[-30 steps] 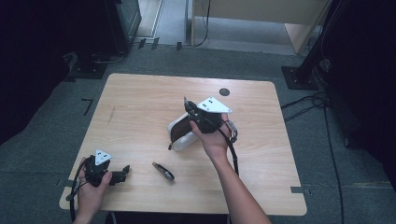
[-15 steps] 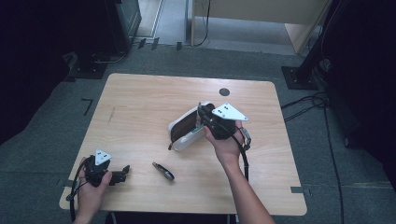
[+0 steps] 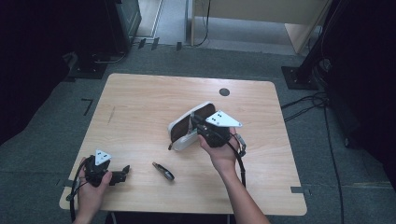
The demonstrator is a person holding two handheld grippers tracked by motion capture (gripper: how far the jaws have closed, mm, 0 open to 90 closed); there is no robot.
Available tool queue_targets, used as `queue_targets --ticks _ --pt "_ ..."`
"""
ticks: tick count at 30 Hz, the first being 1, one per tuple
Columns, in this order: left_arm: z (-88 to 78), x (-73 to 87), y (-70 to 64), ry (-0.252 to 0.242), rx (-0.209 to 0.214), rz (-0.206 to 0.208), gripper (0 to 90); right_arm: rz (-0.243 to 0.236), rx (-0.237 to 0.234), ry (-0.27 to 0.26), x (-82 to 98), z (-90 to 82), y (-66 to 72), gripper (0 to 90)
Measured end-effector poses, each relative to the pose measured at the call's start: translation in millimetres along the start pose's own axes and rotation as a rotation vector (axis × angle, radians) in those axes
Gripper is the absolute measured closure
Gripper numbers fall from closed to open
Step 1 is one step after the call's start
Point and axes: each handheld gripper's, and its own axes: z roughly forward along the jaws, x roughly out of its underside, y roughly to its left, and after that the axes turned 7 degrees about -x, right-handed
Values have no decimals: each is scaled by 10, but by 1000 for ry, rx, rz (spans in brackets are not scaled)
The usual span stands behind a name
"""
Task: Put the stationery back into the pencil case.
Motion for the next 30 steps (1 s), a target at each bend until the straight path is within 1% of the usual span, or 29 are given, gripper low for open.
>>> queue_targets --ticks 5,6,7,11,13,15,17,19,22,25,26,27,30 --pt "0 0 0 0 0 0 0 51 49 22 137 -2 -160 804" --pt "0 0 0 1 0 0 0 66 67 22 164 -16 -223 784" --pt "0 0 0 0 0 0 0 79 74 17 168 -26 -246 764" --pt "0 0 0 0 -1 0 0 82 97 -3 149 -86 -314 735" --pt "0 0 0 0 0 0 0 81 105 -8 142 -105 -323 733" --pt "0 0 0 0 0 0 0 91 108 -18 133 -145 -329 723" --pt "0 0 0 0 0 0 0 91 111 -21 130 -179 -317 710" --pt "0 0 0 0 0 0 0 72 115 -25 137 -241 -279 693" --pt "0 0 0 0 0 0 0 76 112 -30 152 -282 -249 686" --pt "0 0 -1 0 0 -1 0 87 97 -32 214 -341 -182 673" --pt "0 0 0 0 0 0 0 90 85 -17 289 -362 -111 666" --pt "0 0 0 0 0 0 0 90 85 -17 289 -362 -111 666" --pt "0 0 -1 0 0 0 0 85 66 -4 399 -378 -20 661"
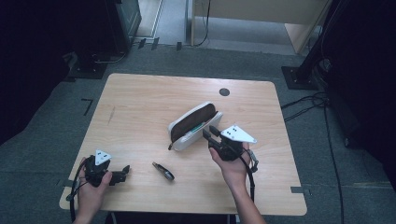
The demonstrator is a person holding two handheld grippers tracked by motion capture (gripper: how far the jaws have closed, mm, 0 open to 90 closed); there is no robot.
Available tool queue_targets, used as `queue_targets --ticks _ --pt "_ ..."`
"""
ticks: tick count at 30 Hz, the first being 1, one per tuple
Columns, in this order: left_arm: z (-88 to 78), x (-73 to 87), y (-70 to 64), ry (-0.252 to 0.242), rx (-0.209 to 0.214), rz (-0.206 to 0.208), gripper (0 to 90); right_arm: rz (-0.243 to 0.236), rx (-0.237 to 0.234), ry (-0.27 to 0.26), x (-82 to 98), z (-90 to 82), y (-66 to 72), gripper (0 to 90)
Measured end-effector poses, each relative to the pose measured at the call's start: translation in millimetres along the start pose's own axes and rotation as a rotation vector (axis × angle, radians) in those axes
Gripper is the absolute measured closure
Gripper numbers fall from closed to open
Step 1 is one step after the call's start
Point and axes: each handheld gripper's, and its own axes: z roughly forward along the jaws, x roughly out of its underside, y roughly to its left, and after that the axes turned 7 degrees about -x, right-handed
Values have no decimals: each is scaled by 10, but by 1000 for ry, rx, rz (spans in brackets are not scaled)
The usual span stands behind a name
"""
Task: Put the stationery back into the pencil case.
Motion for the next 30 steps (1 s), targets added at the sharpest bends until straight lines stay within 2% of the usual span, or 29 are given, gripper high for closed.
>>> queue_targets --ticks 4,11,15,18,19,21,22,30 --pt "0 0 0 0 1 0 0 -3 -14 33 183 -11 106 654" --pt "-1 0 1 1 1 1 0 14 -53 61 356 -15 224 649" --pt "0 0 0 0 1 0 0 1 -102 84 443 25 347 648" --pt "0 0 1 0 1 1 0 0 -120 91 470 42 395 644" --pt "0 0 0 0 1 0 0 1 -143 100 507 68 455 639" --pt "0 0 0 0 0 0 0 -2 -150 102 520 80 474 637" --pt "0 0 0 0 1 0 0 -5 -173 113 556 114 531 635" --pt "0 0 0 0 1 0 0 -9 -238 145 652 195 672 624"
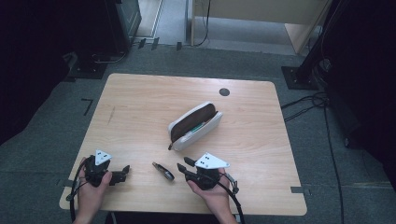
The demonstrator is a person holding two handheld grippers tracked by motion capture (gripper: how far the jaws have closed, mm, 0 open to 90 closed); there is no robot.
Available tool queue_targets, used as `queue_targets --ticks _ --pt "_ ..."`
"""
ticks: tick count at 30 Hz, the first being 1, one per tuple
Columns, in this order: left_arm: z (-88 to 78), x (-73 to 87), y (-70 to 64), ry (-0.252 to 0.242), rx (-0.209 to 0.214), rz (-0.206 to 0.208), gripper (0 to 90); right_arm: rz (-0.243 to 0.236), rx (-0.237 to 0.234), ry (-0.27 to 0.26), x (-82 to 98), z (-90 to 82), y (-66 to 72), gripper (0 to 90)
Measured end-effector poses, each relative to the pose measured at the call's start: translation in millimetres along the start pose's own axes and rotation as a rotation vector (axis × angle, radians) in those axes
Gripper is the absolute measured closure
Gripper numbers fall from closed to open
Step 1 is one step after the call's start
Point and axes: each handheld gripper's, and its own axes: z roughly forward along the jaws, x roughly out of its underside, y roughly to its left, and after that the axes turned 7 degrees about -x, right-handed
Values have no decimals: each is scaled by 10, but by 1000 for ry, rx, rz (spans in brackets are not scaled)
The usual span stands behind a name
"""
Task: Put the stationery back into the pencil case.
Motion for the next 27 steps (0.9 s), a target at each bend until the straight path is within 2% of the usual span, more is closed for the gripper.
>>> queue_targets --ticks 11,16,17,24,27 --pt "0 0 0 0 0 0 0 -11 -72 38 132 179 175 609" --pt "0 0 0 0 0 0 0 -23 -78 60 172 230 210 601" --pt "0 0 0 0 0 0 0 -30 -61 76 197 259 231 599" --pt "0 0 0 0 0 0 0 -22 -44 114 256 324 244 600" --pt "0 0 0 0 0 0 0 -41 -31 127 270 342 261 624"
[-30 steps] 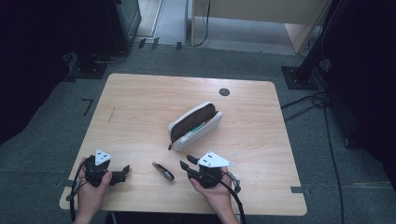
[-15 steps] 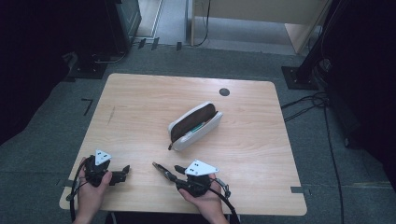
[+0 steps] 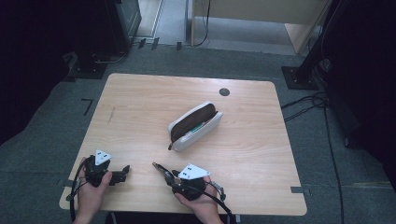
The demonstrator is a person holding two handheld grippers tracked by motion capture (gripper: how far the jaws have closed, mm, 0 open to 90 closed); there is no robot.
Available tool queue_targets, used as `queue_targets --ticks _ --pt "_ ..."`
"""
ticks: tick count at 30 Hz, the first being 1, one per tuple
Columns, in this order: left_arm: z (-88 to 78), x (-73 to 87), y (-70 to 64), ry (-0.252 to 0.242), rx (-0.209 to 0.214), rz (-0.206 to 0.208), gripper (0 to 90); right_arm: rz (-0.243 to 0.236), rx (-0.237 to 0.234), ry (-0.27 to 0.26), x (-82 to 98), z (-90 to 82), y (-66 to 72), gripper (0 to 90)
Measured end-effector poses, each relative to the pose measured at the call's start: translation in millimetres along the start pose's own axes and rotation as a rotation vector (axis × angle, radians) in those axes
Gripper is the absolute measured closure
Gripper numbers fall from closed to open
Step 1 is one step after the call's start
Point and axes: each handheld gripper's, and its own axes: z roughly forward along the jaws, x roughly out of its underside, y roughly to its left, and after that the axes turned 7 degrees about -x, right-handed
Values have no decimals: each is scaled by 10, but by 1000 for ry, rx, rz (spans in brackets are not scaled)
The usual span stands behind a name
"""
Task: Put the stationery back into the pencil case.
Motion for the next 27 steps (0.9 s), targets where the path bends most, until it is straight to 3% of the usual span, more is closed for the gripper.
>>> queue_targets --ticks 5,14,27 --pt "0 0 0 0 0 0 0 -9 24 34 25 17 -8 668" --pt "0 0 0 0 0 0 0 -10 34 39 23 -1 -5 740" --pt "0 0 0 0 0 0 0 7 54 -46 -99 -270 -77 741"
